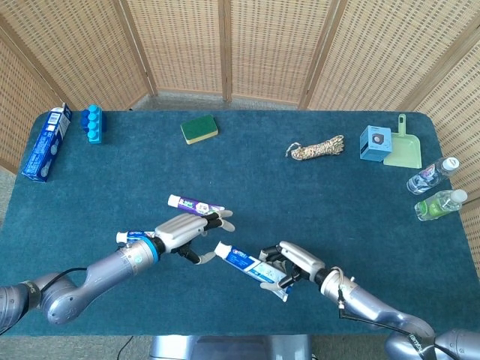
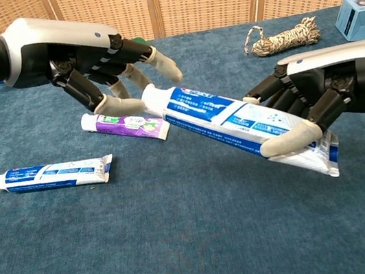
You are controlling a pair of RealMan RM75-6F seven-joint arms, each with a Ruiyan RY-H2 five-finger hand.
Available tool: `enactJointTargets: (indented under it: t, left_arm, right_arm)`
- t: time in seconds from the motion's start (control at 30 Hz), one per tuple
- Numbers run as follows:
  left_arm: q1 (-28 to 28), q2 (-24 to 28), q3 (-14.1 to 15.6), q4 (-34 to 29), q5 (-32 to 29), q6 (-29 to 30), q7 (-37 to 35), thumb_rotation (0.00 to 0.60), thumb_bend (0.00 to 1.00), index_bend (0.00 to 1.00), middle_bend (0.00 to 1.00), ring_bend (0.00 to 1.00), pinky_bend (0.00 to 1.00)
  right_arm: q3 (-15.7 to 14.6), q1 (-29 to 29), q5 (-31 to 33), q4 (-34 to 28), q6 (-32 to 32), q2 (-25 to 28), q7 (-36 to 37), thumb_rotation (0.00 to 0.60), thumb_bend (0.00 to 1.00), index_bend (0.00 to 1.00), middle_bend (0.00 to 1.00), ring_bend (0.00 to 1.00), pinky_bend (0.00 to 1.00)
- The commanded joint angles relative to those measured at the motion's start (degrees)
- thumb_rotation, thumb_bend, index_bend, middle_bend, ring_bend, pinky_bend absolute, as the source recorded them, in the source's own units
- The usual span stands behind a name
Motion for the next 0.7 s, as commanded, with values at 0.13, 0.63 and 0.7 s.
enactJointTargets:
  t: [0.13,0.63,0.7]
  left_arm:
    - [0.5,-0.1,-0.5,0.1,2.3,-1.0,-3.0,0.538,0.39,0.2,0.05,0.17,0.34]
    - [1.2,0.0,0.0,0.2,4.7,0.2,-4.7,0.55,0.4,0.28,0.06,0.18,0.36]
    - [1.3,0.1,0.1,0.2,4.7,0.4,-4.7,0.559,0.39,0.28,0.07,0.18,0.36]
  right_arm:
    - [0.0,0.3,-0.4,0.2,-0.1,-0.5,0.6,0.6,0.48,0.92,0.78,0.77,0.66]
    - [-0.2,0.2,-0.8,1.1,0.4,-0.4,2.5,0.6,0.48,0.91,0.78,0.77,0.66]
    - [-0.3,0.2,-0.9,1.3,0.5,-0.5,2.8,0.6,0.48,0.91,0.78,0.77,0.66]
